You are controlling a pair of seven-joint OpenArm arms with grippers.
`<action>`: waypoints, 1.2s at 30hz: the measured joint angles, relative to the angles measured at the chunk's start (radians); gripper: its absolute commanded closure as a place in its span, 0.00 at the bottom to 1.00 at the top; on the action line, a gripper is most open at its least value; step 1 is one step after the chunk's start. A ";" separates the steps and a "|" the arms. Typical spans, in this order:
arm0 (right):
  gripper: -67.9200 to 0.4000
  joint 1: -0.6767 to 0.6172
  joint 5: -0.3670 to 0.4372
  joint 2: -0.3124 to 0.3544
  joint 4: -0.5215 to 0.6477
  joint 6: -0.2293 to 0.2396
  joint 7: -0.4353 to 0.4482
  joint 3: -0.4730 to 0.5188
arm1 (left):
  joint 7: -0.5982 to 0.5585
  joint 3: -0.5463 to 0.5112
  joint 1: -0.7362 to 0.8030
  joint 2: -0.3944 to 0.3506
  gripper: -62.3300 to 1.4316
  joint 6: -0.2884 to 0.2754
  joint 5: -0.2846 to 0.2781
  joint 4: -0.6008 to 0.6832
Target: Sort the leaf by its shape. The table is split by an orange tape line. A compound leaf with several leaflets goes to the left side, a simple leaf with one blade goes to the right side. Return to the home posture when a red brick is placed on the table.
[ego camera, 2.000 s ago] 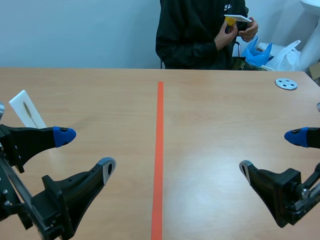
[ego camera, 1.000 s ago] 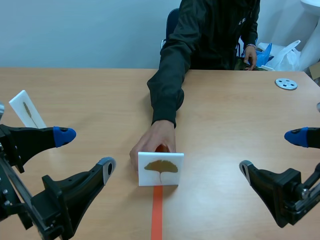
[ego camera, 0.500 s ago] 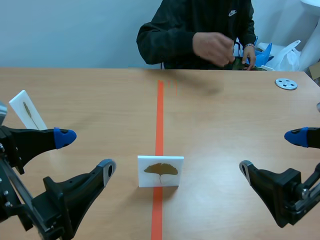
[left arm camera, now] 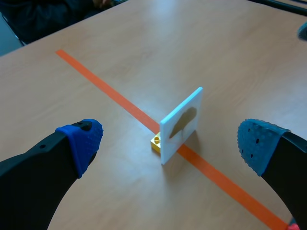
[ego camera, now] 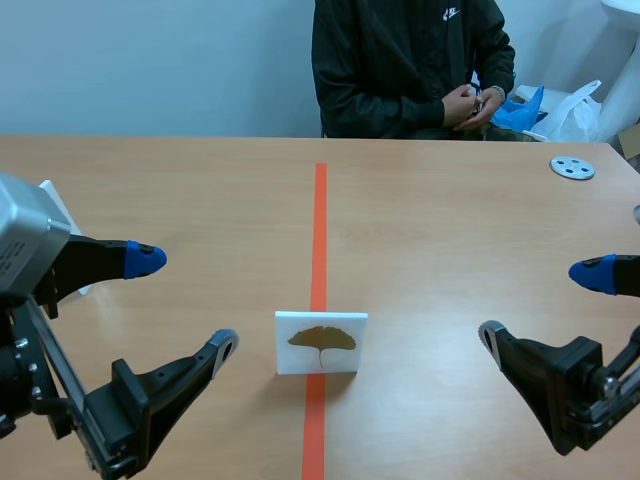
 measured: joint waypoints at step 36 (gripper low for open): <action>0.00 0.000 0.000 0.000 0.000 0.000 0.000 0.000 | -0.319 0.456 -0.550 0.084 0.03 0.036 0.224 -0.800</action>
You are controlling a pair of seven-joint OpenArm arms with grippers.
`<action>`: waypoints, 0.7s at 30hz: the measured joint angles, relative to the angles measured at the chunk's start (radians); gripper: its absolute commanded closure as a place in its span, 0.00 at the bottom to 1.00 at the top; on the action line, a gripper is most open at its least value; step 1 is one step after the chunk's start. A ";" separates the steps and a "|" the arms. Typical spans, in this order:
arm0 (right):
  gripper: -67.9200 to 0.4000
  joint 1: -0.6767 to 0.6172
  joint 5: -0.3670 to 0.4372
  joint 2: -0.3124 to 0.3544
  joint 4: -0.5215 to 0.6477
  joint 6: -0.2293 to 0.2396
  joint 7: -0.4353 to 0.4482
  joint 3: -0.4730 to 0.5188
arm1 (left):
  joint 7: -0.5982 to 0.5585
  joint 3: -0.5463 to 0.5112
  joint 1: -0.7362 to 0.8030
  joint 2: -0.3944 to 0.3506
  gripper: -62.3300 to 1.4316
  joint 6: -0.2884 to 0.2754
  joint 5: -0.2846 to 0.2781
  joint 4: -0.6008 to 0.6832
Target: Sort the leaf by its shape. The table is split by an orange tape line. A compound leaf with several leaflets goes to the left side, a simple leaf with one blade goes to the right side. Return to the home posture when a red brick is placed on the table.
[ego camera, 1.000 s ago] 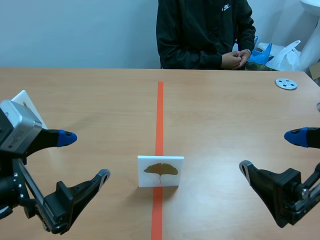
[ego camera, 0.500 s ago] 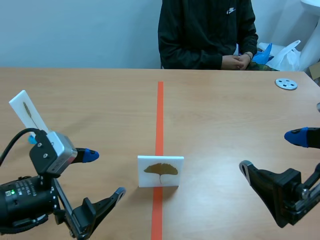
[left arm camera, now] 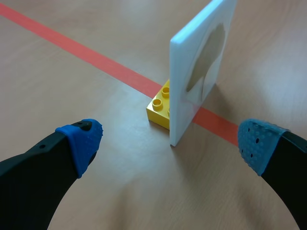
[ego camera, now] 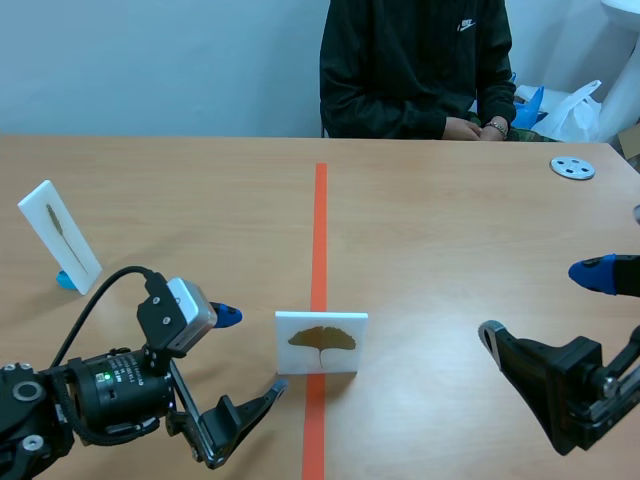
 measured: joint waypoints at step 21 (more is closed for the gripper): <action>0.00 0.000 0.000 0.000 0.000 0.000 0.000 0.000 | -0.045 0.121 -0.093 0.097 0.32 0.044 0.026 -0.110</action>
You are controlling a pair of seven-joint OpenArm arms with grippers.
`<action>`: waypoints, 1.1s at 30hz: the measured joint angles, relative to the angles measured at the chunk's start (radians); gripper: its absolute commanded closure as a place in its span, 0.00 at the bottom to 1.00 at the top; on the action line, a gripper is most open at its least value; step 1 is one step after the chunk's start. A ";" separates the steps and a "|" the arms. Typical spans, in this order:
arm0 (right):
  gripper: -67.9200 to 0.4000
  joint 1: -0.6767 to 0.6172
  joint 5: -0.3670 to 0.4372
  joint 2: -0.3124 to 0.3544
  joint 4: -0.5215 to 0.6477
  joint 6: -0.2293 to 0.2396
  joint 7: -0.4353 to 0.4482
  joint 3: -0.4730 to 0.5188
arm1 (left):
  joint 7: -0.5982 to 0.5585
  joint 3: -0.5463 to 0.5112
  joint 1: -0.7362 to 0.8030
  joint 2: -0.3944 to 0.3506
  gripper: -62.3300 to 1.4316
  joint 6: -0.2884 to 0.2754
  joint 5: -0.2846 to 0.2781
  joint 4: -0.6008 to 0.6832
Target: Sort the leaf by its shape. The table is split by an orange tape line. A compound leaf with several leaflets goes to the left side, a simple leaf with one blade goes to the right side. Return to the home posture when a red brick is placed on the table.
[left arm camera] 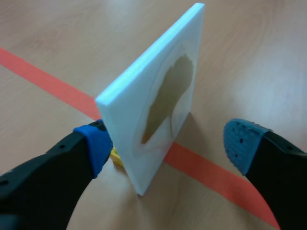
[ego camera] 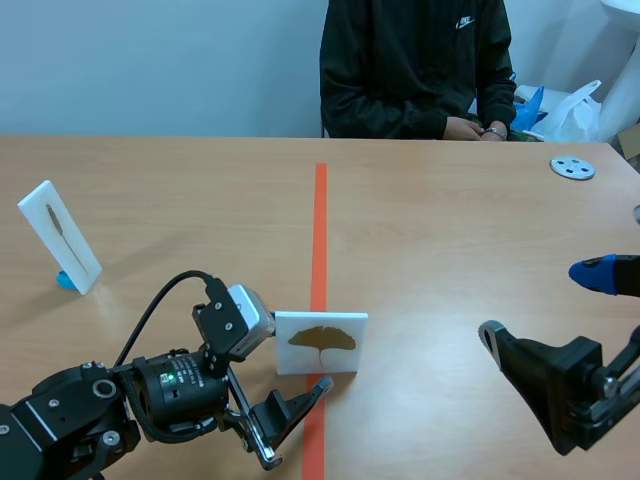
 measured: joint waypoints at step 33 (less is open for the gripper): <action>0.00 0.000 0.000 0.000 0.000 0.000 -0.004 0.000 | 0.033 -0.100 0.175 -0.005 0.92 0.000 -0.033 0.261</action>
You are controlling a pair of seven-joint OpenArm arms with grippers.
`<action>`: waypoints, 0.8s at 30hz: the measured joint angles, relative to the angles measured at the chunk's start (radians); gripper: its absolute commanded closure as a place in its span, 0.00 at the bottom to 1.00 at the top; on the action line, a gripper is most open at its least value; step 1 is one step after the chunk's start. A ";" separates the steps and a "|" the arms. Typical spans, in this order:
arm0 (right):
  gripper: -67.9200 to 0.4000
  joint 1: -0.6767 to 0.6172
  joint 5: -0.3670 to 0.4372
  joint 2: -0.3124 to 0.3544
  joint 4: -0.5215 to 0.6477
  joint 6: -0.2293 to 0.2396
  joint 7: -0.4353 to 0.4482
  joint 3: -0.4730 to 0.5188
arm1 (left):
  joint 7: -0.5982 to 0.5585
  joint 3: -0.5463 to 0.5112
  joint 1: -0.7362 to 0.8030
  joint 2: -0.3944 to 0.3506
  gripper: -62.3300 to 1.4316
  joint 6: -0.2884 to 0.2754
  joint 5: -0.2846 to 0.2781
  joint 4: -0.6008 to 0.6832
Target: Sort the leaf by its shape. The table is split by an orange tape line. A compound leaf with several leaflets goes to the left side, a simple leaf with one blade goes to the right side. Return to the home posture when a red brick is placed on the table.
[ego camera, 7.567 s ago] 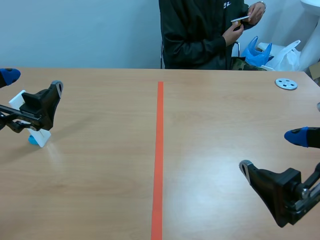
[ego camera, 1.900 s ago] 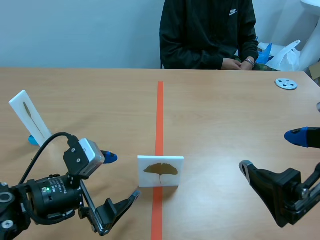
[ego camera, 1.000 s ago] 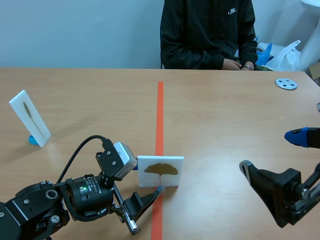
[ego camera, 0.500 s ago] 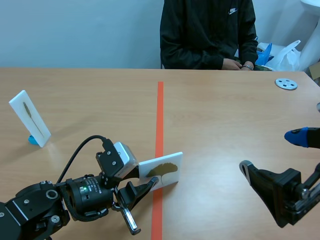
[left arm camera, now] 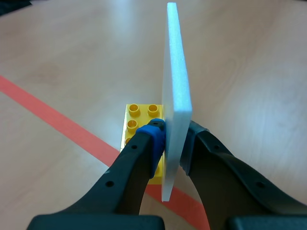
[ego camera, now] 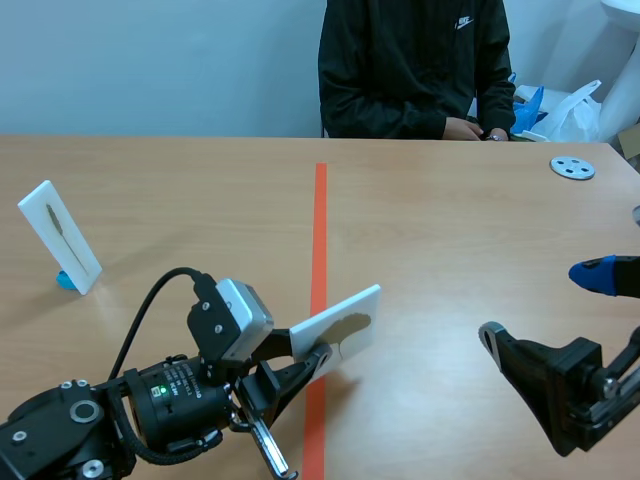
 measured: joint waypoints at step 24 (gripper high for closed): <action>0.00 0.000 0.000 0.000 0.000 0.000 0.000 0.000 | 0.216 -0.583 0.318 0.008 0.92 0.115 -0.207 0.356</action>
